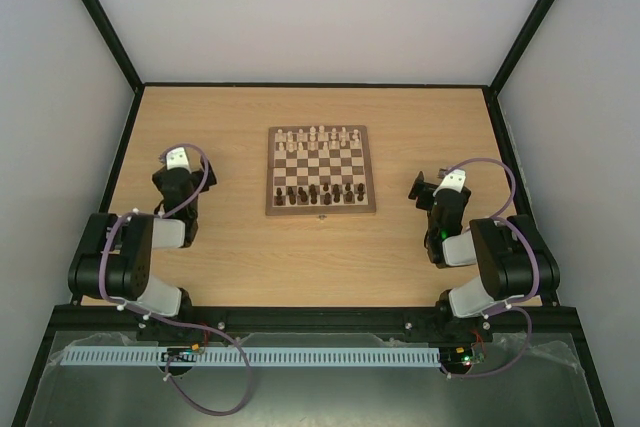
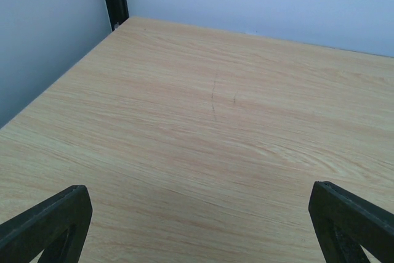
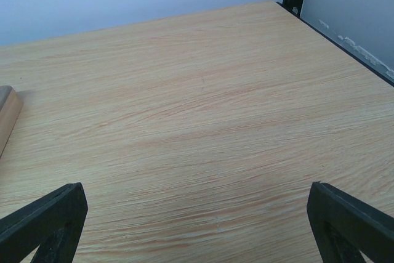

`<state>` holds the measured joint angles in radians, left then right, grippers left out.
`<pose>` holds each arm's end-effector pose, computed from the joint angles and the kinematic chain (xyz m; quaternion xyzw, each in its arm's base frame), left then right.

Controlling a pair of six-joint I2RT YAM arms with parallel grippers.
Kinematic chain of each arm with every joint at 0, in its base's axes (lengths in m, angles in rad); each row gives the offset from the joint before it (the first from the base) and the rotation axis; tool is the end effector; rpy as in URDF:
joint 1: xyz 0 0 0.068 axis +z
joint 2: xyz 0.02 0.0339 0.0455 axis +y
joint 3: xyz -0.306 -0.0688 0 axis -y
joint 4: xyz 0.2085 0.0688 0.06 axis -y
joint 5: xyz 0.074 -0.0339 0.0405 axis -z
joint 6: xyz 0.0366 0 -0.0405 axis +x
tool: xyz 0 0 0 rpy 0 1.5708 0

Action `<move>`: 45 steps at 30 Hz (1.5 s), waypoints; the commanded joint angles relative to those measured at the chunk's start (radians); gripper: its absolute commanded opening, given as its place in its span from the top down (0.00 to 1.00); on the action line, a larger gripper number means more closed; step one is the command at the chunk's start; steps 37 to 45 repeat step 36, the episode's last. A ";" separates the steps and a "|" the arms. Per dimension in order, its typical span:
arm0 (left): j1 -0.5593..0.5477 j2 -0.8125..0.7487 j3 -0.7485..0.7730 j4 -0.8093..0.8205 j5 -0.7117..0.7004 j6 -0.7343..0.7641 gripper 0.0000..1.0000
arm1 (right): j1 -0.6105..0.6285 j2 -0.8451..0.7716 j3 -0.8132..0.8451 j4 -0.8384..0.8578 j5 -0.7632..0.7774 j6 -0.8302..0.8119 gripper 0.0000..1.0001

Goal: Set up the chess pieces on the board
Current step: Reset both arms

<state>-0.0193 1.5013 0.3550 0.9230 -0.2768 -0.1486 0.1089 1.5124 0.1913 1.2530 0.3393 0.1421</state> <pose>0.2459 0.0053 0.2293 -0.1359 0.7668 0.0556 0.6248 0.2201 0.0118 0.2244 0.1272 0.7183 -0.0382 0.6830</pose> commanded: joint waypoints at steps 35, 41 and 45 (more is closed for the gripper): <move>0.001 0.019 -0.111 0.303 0.077 0.063 0.00 | -0.009 0.006 0.023 0.018 -0.018 -0.005 0.01; 0.001 0.021 -0.110 0.303 0.077 0.063 0.00 | -0.008 0.006 0.022 0.018 -0.018 -0.004 0.01; 0.001 0.021 -0.110 0.303 0.077 0.063 0.00 | -0.008 0.006 0.022 0.018 -0.018 -0.004 0.01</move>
